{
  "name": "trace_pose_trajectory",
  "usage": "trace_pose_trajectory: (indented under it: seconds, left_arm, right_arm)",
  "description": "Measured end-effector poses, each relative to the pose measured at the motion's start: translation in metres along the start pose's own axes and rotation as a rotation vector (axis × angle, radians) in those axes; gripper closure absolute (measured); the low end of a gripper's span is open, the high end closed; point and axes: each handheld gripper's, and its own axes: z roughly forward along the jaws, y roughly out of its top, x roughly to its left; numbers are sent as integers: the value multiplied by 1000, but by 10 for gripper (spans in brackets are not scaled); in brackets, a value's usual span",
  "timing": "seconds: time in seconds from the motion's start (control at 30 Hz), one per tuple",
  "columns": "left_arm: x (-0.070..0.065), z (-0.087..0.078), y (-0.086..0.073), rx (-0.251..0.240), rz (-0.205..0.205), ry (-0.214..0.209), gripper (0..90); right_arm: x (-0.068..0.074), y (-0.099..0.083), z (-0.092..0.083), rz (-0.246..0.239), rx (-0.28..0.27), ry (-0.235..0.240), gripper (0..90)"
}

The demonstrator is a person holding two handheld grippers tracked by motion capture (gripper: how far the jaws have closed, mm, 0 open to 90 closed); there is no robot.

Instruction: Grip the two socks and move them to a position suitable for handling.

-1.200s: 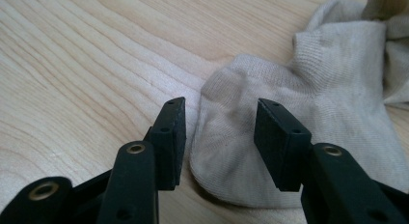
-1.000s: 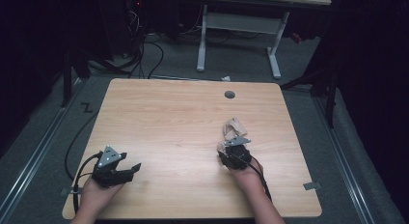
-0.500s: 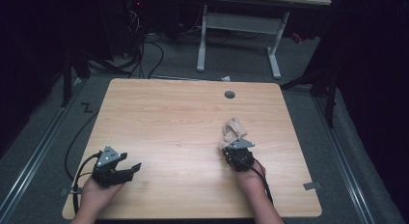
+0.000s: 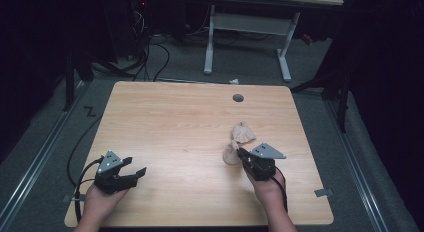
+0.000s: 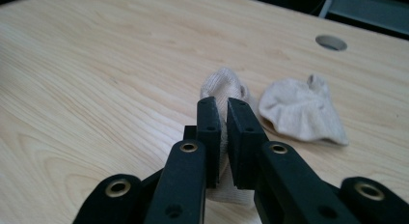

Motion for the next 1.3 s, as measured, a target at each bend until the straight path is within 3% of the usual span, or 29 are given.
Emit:
trace_pose_trajectory:
  seconds: [0.2,0.33,0.6,0.97,1.3]
  left_arm:
    - [1,1,0,2,-8,-6,328]
    - [-1,0,1,-2,15,4,318]
    - [-3,-4,1,-26,-1,8,316]
    - [-5,-1,1,-17,15,10,318]
    - [-13,-1,1,-29,40,-1,320]
  right_arm:
    - [12,14,-12,-26,-59,15,848]
    - [19,19,-16,-46,-77,23,848]
    - [37,34,-25,-76,-133,74,848]
    - [51,50,-27,-104,-145,118,848]
    - [73,68,-24,-154,-145,141,846]
